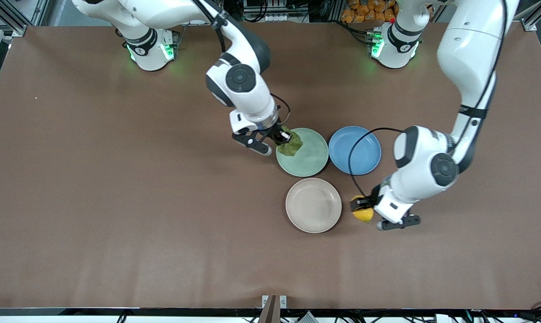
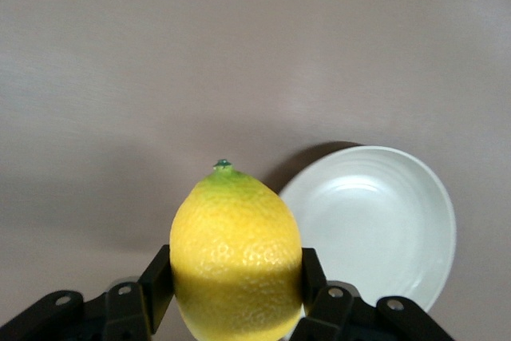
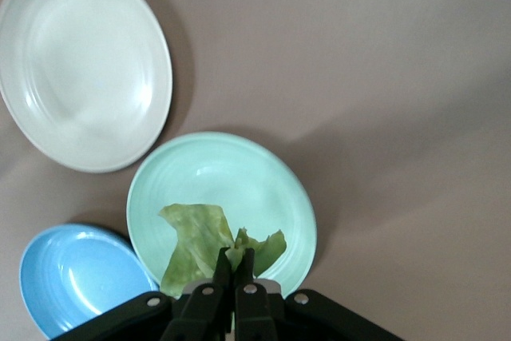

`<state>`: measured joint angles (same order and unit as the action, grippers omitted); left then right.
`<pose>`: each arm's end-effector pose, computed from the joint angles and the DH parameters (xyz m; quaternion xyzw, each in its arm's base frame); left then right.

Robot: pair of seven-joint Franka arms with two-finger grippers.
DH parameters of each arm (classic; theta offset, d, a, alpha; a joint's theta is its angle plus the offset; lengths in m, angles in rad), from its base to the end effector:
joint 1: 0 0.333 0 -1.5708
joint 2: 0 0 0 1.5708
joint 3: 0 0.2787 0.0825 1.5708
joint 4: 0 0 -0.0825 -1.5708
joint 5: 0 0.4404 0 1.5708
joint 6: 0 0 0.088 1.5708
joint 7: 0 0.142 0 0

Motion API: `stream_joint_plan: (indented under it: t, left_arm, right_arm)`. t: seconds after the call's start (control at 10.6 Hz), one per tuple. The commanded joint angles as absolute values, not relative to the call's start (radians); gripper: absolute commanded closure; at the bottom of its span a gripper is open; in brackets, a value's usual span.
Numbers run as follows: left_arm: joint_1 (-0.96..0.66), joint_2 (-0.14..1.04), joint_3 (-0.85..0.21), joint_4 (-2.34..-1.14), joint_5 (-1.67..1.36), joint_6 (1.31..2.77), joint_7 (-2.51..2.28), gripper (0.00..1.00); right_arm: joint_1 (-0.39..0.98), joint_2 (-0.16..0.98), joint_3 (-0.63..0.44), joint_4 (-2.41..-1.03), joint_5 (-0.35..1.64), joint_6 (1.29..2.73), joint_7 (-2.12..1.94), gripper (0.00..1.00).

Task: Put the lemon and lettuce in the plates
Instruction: 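Carry the lettuce onto the green plate while the left gripper carries lemon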

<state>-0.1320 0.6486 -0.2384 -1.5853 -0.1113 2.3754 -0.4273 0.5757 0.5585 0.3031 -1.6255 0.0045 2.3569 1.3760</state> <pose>0.6949 -0.2597 0.1835 0.9864 0.0938 0.0281 0.1321 0.4837 0.5586 0.2315 -0.9535 0.2739 0.0289 0.1222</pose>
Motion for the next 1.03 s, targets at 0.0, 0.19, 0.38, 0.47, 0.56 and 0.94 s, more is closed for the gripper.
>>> stream_joint_plan:
  t: [0.0,0.19,0.38,0.47,0.56,0.94]
  left_arm:
    - [-0.198,0.693,-0.229,-1.555,-0.135,2.456,-0.512,1.00]
    - [-0.242,0.710,-0.226,-1.557,-0.129,2.493,-0.570,1.00]
    - [-0.279,0.715,-0.221,-1.559,-0.123,2.510,-0.650,0.26]
    - [-0.300,0.715,-0.206,-1.562,-0.106,2.511,-0.653,0.00]
    - [-0.301,0.713,-0.196,-1.565,-0.079,2.510,-0.657,0.00]
    - [-0.279,0.701,-0.155,-1.566,-0.077,2.508,-0.661,0.00]
  right_arm:
    - [0.641,0.598,0.293,-1.605,-0.012,2.416,1.482,1.00]
    - [0.664,0.623,0.293,-1.603,-0.020,2.425,1.499,1.00]
    - [0.672,0.632,0.293,-1.605,-0.025,2.439,1.500,0.98]
    - [0.672,0.632,0.293,-1.605,-0.023,2.439,1.500,0.82]
    - [0.670,0.632,0.293,-1.605,-0.025,2.439,1.500,0.69]
    - [0.655,0.612,0.279,-1.601,-0.038,2.408,1.496,0.00]
